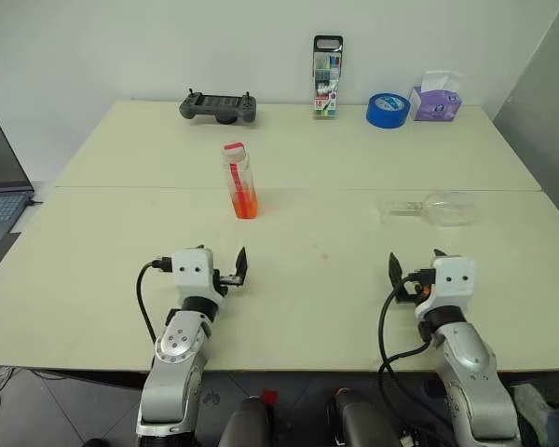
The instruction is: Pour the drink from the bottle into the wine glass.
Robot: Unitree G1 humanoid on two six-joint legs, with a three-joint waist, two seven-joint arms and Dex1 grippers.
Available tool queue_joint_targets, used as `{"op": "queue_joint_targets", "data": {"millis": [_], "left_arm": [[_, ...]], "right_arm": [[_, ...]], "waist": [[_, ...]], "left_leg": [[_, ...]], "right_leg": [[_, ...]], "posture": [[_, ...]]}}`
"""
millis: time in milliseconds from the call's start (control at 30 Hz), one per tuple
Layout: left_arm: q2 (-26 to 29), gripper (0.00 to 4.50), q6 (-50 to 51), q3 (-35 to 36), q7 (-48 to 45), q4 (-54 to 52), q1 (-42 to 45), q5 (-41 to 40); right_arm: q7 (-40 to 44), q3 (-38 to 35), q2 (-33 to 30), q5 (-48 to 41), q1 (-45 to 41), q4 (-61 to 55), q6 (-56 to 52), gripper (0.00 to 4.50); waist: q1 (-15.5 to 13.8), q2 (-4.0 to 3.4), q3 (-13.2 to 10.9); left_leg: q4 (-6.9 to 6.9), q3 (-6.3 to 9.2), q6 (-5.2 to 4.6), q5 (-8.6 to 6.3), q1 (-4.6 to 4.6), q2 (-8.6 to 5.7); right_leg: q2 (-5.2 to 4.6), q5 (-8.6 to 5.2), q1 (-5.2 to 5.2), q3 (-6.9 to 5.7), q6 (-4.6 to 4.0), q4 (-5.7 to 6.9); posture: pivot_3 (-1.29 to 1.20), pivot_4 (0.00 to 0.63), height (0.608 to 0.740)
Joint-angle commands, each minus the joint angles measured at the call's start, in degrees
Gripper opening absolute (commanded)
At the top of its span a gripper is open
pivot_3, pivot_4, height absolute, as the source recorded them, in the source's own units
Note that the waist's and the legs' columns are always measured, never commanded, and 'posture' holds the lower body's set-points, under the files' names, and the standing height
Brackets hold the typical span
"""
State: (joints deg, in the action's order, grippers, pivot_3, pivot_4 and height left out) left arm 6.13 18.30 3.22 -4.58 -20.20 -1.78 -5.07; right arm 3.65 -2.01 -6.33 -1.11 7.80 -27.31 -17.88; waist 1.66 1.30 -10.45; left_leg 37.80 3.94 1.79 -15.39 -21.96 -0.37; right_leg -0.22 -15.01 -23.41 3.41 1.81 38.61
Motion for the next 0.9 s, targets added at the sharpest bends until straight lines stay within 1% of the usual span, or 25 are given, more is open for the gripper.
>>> {"op": "queue_joint_targets", "data": {"millis": [33,167,300,400,433,567,633,733,800,900], "left_arm": [[0.4,4.47,0.0,-0.1,-0.4,-2.9,0.8,-0.2],[-0.5,4.47,-0.2,-1.2,-0.8,-3.0,0.1,-1.1],[-0.3,4.47,-1.0,-2.0,-0.8,-3.1,-0.5,0.2],[-0.9,4.47,-0.5,-1.3,1.3,-3.3,1.9,1.0],[-1.5,4.47,0.4,-0.5,2.5,-3.2,3.3,0.8],[-1.7,4.47,4.4,0.3,5.3,-0.3,12.5,2.0],[-1.8,4.47,4.8,1.1,5.6,3.0,17.2,1.2],[-1.3,4.47,4.1,1.4,5.6,7.5,21.1,1.6],[-1.3,4.47,3.7,1.7,5.5,10.7,23.5,1.4],[-1.0,4.47,2.2,1.7,5.0,14.7,26.4,1.6]], "right_arm": [[0.0,0.1,-0.4,0.5,-0.1,-2.8,1.7,4.50],[0.0,0.1,-0.4,0.7,-0.3,-2.6,2.0,4.50],[0.6,0.1,-0.9,0.7,-0.6,-2.4,2.6,4.50],[8.1,2.6,-6.3,-0.6,-2.2,-4.1,3.5,4.50],[10.3,2.7,-7.6,-2.6,-3.5,-4.9,2.2,4.50],[19.2,1.4,-12.8,-14.8,-13.0,-7.5,-10.5,4.50],[22.2,1.2,-15.2,-18.6,-18.5,-6.8,-14.8,4.50],[25.2,2.0,-17.7,-21.5,-24.3,-5.0,-17.9,4.50],[26.5,2.5,-17.7,-23.0,-27.7,-3.0,-19.2,4.50],[28.3,3.7,-18.1,-23.4,-30.4,-0.8,-19.1,4.50]], "waist": [[0.0,0.00,0.0],[0.0,0.00,0.0],[0.0,0.00,0.0],[0.0,0.01,0.0],[0.0,0.03,0.0],[0.0,0.09,-0.1],[0.0,0.10,-0.1],[0.0,0.10,-0.1],[-0.1,0.10,-0.1],[-0.2,0.10,-0.1]], "left_leg": [[0.00,0.00,0.00,0.00,0.00,0.00],[0.00,0.00,0.00,0.00,0.00,0.00],[0.00,-0.01,0.00,0.00,-0.01,0.00],[0.01,-0.03,0.00,0.00,0.00,-0.01],[0.02,-0.03,0.00,0.00,0.00,-0.03],[0.09,0.07,-0.01,0.00,0.00,-0.04],[0.10,0.11,0.00,0.00,0.00,-0.07],[0.05,0.22,-0.01,0.00,-0.05,-0.07],[0.02,0.32,-0.01,0.00,-0.08,-0.05],[0.02,0.46,0.00,0.00,-0.17,-0.04]], "right_leg": [[0.00,0.00,0.00,0.00,0.00,0.00],[0.00,0.00,0.00,0.00,0.00,-0.01],[0.00,0.00,0.00,0.00,0.00,-0.01],[0.00,0.00,0.00,0.01,0.00,-0.02],[0.00,0.00,0.00,0.01,0.00,-0.02],[0.05,0.03,0.08,-0.11,0.03,0.00],[0.04,0.03,0.18,-0.50,0.04,-0.05],[0.02,0.03,0.23,-0.78,0.04,-0.14],[0.01,0.04,0.21,-0.89,0.02,-0.13],[0.00,0.19,0.16,-1.03,-0.24,-0.10]], "posture": [[0.00,0.150,0.740],[0.00,0.150,0.740],[0.00,0.150,0.740],[0.00,0.150,0.740],[0.00,0.150,0.740],[0.00,0.150,0.740],[0.00,0.150,0.740],[0.00,0.150,0.740],[0.00,0.150,0.740],[0.00,0.150,0.740]]}}
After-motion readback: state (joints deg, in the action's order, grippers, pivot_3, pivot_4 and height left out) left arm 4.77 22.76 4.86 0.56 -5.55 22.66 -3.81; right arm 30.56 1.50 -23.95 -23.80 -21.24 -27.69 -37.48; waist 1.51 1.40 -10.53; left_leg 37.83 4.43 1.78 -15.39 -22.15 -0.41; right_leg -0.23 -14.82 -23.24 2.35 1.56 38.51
